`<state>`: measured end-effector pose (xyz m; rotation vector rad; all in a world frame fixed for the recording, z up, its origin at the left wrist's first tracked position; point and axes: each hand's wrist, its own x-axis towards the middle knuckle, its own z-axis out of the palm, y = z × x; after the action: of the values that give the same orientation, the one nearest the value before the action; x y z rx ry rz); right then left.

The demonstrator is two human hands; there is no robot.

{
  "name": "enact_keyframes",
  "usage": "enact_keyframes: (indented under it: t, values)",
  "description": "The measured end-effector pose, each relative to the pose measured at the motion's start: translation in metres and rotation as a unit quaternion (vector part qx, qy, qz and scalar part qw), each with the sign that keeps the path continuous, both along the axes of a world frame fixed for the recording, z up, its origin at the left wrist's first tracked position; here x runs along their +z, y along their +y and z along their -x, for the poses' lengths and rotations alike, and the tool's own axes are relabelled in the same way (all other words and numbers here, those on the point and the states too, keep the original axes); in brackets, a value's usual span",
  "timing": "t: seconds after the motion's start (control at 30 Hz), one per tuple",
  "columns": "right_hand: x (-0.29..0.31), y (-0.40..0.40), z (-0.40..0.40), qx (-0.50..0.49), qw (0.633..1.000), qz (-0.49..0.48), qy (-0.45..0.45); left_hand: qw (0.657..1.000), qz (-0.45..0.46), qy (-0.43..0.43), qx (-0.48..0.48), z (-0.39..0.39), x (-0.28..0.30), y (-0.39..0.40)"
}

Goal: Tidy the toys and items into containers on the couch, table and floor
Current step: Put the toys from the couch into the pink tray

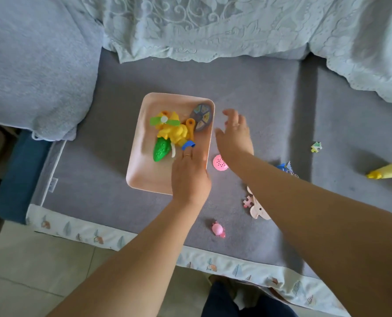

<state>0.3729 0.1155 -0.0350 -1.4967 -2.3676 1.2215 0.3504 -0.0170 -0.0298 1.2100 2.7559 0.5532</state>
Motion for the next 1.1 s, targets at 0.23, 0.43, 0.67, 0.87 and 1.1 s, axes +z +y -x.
enact_keyframes:
  t: [0.23, 0.43, 0.67, 0.87, 1.1]
  values:
    - [-0.050, 0.034, -0.058, 0.033, 0.988, 0.000, -0.152, 0.981, 0.121, 0.021, -0.148, -0.029, -0.035, 0.062]
    - [-0.066, 0.040, -0.063, 0.069, 0.983, -0.026, -0.166, 0.963, 0.257, 0.002, -0.086, -0.035, -0.060, 0.080]
    - [-0.060, 0.040, -0.059, 0.040, 0.985, 0.040, -0.163, 0.971, 0.216, -0.032, -0.097, -0.031, -0.053, 0.082]
    - [-0.034, 0.031, -0.045, -0.047, 0.993, 0.083, -0.068, 0.971, 0.184, -0.079, -0.129, -0.010, -0.034, 0.076]
    - [0.002, 0.019, -0.015, 0.022, 0.994, 0.104, 0.013, 0.990, 0.096, -0.103, 0.026, 0.008, -0.002, 0.056]
